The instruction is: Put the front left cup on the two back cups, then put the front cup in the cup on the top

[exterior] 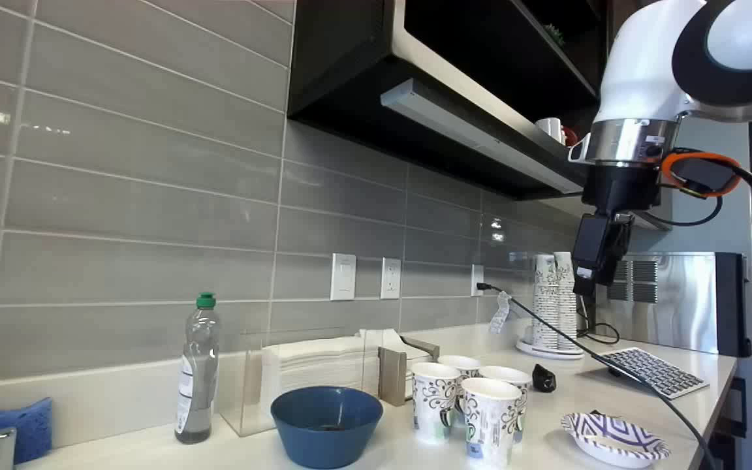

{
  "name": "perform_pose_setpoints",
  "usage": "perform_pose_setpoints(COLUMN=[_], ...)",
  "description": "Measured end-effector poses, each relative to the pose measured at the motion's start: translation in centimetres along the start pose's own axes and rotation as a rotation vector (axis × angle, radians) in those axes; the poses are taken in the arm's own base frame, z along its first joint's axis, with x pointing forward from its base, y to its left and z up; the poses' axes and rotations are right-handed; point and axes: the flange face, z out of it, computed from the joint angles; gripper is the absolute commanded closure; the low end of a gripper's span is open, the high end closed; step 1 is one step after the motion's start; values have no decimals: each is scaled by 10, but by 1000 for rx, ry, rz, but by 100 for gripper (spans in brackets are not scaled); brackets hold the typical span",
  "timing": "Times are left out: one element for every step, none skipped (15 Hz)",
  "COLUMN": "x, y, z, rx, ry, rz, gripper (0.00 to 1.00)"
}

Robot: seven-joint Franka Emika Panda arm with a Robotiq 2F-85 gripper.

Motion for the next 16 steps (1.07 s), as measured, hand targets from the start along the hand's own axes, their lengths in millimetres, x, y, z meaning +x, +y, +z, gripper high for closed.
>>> perform_pose_setpoints(x=[0,0,0,0,0,0,0,0,0,0,0,0,0,1,2,3], y=[0,0,0,0,0,0,0,0,0,0,0,0,-1,-2,-3,-4], z=[0,0,0,0,0,0,0,0,0,0,0,0,1,3,6,9], rx=[0,0,0,0,0,0,0,0,0,0,0,4,12,22,36,50], ry=[0,0,0,0,0,0,0,0,0,0,0,-1,-3,-8,-14,-21], rz=[0,0,0,0,0,0,0,0,0,0,0,1,10,25,46,68], gripper=[0,0,0,0,0,0,0,0,0,0,0,0,0,0,0,0])
